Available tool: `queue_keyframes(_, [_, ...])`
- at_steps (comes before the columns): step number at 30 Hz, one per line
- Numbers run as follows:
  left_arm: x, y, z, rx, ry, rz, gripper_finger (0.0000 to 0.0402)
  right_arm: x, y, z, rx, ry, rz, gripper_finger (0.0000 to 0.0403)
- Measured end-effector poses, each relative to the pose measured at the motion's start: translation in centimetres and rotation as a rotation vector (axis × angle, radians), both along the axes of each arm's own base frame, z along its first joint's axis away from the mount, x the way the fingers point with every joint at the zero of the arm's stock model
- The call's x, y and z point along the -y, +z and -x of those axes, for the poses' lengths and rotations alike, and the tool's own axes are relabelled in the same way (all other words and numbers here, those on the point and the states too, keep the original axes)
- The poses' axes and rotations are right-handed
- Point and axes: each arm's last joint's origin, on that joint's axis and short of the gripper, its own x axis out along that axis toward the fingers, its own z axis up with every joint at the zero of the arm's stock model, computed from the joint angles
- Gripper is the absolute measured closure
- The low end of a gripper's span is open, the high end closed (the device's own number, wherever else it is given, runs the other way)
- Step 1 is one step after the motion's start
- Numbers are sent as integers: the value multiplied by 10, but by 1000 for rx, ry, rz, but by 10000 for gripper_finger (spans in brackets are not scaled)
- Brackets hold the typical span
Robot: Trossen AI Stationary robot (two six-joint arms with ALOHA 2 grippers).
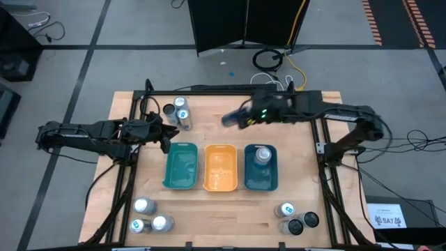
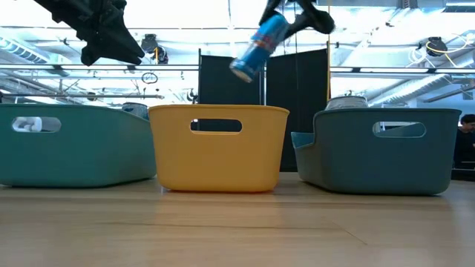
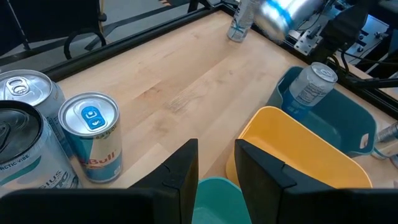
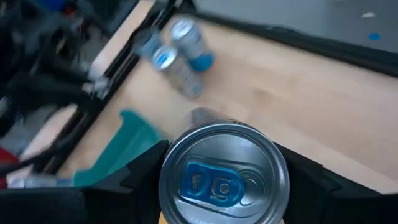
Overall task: Sort soda cans
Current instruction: Put the top right blue can into the yellow bin
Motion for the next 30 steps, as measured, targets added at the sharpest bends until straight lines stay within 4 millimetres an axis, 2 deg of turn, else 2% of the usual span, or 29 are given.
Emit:
queue_keyframes(6, [0, 0, 0, 0, 0, 0, 287, -22, 4, -44, -126, 114, 13, 177])
queue_keyframes(11, [0, 0, 0, 0, 0, 0, 287, -34, -6, -71, -319, 156, 11, 175])
queue_keyframes(18, [0, 0, 0, 0, -6, 4, 287, -48, -35, -96, -456, 202, -32, 174])
queue_keyframes(25, [0, 0, 0, -1, -10, 9, 287, -68, -64, -110, -522, 206, -61, 173])
queue_keyframes(30, [0, 0, 0, -1, -9, 9, 287, -71, -87, -121, -573, 171, -26, 173])
